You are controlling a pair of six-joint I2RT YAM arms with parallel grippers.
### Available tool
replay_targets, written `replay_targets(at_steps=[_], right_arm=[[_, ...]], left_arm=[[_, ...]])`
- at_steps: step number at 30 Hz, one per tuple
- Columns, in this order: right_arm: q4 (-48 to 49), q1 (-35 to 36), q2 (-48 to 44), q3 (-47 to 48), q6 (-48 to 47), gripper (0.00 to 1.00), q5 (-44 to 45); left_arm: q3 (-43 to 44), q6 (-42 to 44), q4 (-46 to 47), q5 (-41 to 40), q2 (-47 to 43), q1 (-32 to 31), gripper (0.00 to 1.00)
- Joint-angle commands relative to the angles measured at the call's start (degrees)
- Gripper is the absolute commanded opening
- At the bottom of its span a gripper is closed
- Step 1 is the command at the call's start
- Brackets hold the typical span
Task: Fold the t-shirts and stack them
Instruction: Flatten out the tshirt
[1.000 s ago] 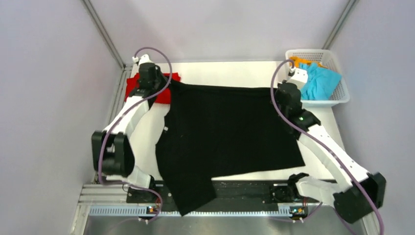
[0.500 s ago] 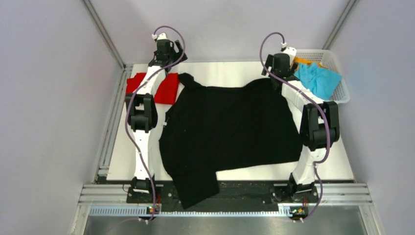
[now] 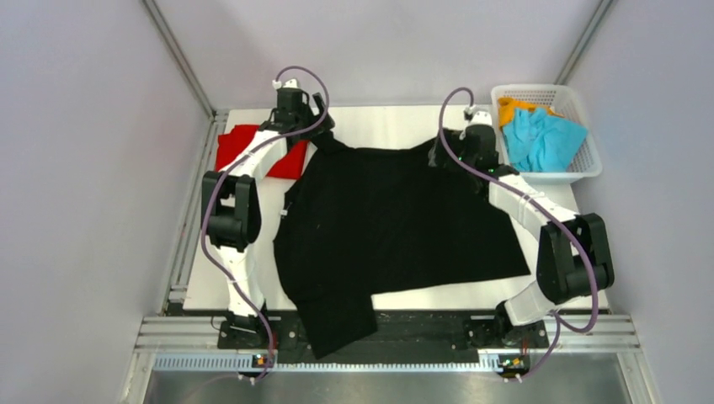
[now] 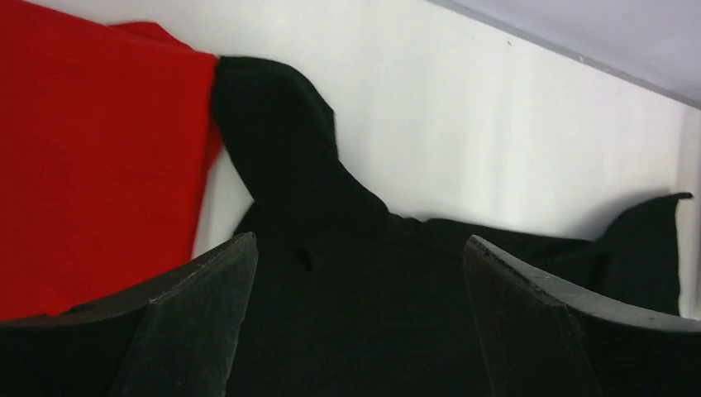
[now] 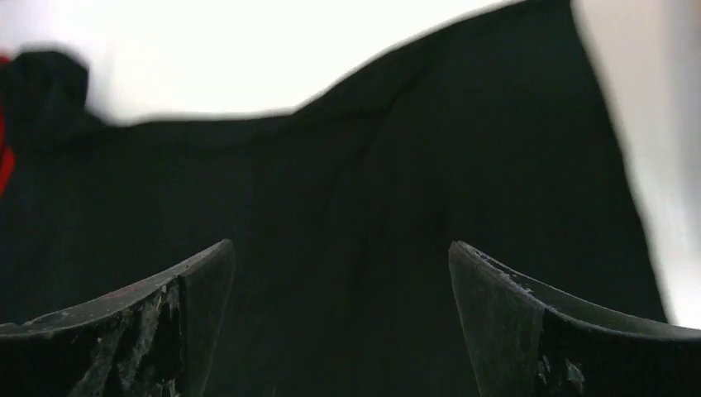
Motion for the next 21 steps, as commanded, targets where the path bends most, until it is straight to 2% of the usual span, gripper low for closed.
replay_targets(at_steps=[1,9,11,17,21], right_arm=[[2.96,2.63,-2.69,-4.91,2.66,0.99,-5.63],[3.63,2.60,-4.90,-9.94,3.62,0.99,-6.24],[3.19,2.61,-4.74,-10.43,3.62,0.99,-3.96],[3.20,2.57,-2.57,-10.66,3.14,0.99,-1.85],[2.65,2.62,-0.48,-9.77,3.09,0.99,-1.18]], left_arm=[[-2.41,-5.51,5.13,4.29,-0.63,-0.13,0.99],[2.02,-11.78,7.42,7.19,8.73,-0.12,0.99],[3.09,-13.12,7.20,8.05,10.57,-0.13,0.99],[2.06,-17.43,14.99,12.10,13.03,-0.13,0.99],[0.51,-18.72,17.44,10.96,12.30,-0.22,0.99]])
